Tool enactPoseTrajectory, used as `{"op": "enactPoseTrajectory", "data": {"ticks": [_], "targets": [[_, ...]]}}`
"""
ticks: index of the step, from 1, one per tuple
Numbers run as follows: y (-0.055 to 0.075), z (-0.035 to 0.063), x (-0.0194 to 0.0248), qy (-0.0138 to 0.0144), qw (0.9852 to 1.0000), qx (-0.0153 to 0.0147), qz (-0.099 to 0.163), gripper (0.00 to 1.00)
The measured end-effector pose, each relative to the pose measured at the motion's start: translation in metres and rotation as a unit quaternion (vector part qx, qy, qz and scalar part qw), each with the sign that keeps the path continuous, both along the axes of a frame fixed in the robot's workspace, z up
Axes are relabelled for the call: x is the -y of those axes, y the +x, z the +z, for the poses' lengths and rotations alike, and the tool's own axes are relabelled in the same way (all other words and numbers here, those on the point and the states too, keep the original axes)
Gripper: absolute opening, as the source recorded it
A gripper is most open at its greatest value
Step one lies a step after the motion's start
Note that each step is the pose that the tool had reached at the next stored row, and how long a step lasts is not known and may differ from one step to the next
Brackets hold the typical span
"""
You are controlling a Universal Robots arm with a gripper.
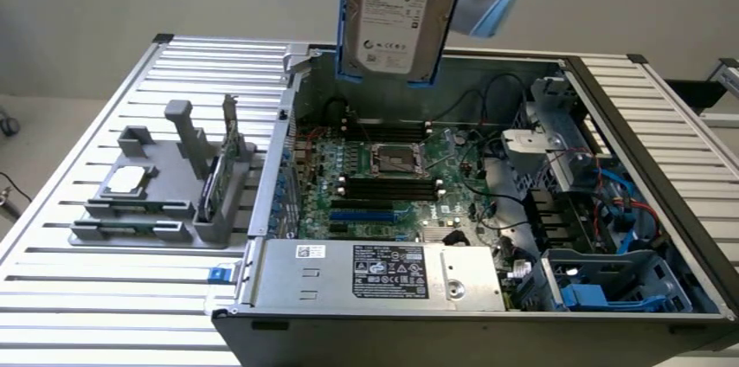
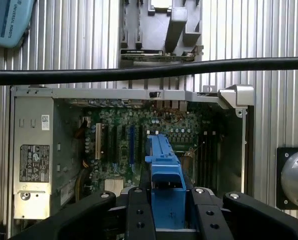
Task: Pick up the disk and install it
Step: 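Pick up the disk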
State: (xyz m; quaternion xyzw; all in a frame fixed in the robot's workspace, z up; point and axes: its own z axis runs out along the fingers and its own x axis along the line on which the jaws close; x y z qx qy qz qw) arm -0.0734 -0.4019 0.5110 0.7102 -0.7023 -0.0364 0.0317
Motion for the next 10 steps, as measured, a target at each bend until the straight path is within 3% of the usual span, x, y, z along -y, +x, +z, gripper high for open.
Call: {"op": "enactPoseTrajectory", "data": {"ticks": [5, 10], "targets": [[0.013, -0.0014, 0.0077, 0.0, 1.0, 0.0031, 0.0, 0.33], [0.033, -0.0038, 0.0121, 0.0, 1.0, 0.0044, 0.0, 0.33]]}}
